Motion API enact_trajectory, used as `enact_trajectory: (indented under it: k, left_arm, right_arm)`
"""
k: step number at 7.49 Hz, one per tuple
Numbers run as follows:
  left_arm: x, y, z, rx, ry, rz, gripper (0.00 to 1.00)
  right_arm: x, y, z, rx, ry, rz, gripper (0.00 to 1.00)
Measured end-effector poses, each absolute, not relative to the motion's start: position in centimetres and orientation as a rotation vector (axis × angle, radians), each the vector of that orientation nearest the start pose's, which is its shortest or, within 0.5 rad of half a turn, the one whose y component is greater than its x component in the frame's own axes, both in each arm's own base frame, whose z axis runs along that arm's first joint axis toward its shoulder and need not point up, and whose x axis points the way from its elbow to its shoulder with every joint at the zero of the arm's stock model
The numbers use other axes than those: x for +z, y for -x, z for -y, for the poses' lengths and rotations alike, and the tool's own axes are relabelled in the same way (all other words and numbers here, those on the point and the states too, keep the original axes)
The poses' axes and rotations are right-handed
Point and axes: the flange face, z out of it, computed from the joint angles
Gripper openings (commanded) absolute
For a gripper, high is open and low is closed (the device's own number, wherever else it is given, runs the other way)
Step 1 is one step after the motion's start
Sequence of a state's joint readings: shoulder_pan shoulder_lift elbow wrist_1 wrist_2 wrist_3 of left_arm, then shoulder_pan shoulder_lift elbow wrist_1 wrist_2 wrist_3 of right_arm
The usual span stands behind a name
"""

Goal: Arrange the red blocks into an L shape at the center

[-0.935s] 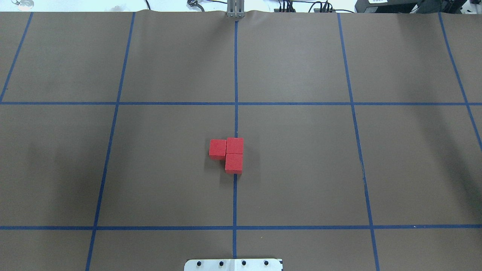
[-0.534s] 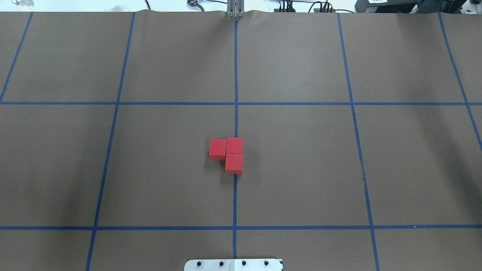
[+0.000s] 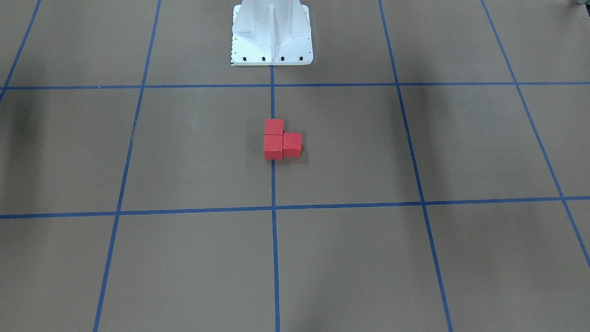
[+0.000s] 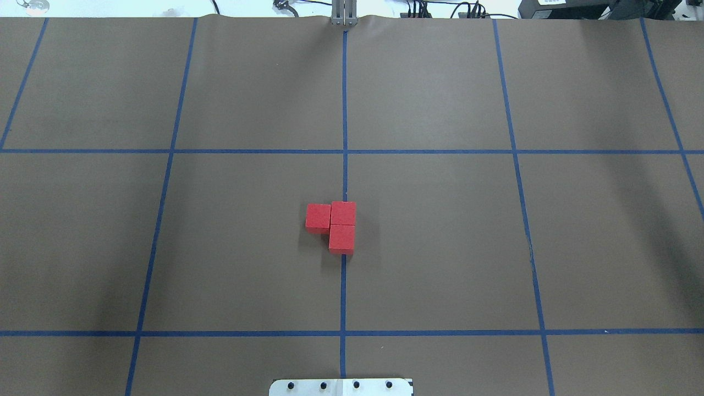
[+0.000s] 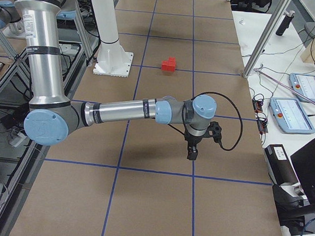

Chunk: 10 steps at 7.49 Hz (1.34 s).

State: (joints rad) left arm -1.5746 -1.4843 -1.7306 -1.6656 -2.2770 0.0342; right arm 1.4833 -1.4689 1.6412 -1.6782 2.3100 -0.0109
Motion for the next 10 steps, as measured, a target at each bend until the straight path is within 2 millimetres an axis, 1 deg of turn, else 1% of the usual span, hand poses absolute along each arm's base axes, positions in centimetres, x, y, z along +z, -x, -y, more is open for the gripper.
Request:
enact_trajectory:
  k: [3,6,7,10]
  left_arm:
    - [61.2,6.9,46.4,0.093,-0.181,-0.703,1.0]
    - [61.6,6.9,46.4,0.091,-0.174,-0.704,1.0]
    - [61.8,6.9,46.2,0.089,-0.168,-0.704,1.0]
    - [63.3,6.9,44.7,0.078,-0.137,-0.706,1.0]
  right_arm:
    - [58.4,-2.1,53.6,-0.116,-0.038,0.739,0.99]
    - [58.3,-2.6,53.5,-0.107,-0.042,0.736,0.99]
    - [58.4,-2.6,53.4,-0.106,-0.042,0.735,0.99]
    - [58.5,-2.6,53.5,-0.105,-0.039,0.735,0.99]
